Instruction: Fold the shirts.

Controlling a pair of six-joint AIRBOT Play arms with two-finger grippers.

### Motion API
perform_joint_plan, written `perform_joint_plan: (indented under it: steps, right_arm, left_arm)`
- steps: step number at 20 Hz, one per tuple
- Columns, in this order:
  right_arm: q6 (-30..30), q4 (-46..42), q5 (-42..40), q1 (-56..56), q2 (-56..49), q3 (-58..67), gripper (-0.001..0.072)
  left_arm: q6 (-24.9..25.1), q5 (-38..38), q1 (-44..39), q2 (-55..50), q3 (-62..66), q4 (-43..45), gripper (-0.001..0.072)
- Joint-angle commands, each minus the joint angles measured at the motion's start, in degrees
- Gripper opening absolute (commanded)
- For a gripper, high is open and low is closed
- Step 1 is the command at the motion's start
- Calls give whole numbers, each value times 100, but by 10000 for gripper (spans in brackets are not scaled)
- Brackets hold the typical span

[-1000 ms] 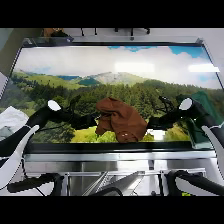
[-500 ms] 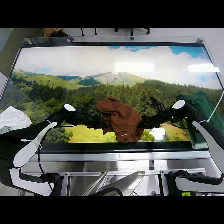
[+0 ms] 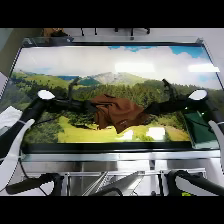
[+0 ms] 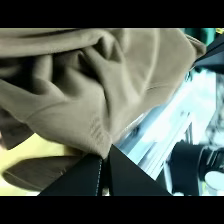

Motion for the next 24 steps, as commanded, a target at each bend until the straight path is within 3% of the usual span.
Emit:
perform_joint_plan:
  steps: [1, 7, 10, 13, 18, 21, 24]
  right_arm:
    - [-17, 151, 24, -538, 671, 706, 14]
    - [-470, 1532, 20, -1790, 1292, 3462, 14]
    - [-470, 1537, -17, -1856, 1360, 4649, 13]
    - [-470, 1456, -31, -1856, 1399, 5200, 13]
    - [-769, 1735, -190, -1853, 935, 5206, 14]
    - [-905, 2295, -31, -1779, 26, 5204, 14]
    - [-918, 2037, -22, -804, -1342, 5202, 14]
  left_arm:
    - [-297, -476, 789, 1099, 271, 105, 14]
    - [-658, -979, 2269, 3003, 2621, 114, 14]
    - [-649, -931, 2632, 3626, 3668, 177, 14]
    - [-654, -846, 2966, 3978, 4197, 802, 15]
    - [-656, -861, 3235, 3932, 3622, 811, 16]
    - [-518, -890, 3198, 3475, 2780, 354, 16]
    - [-219, -599, 2636, 2557, 1961, 293, 16]
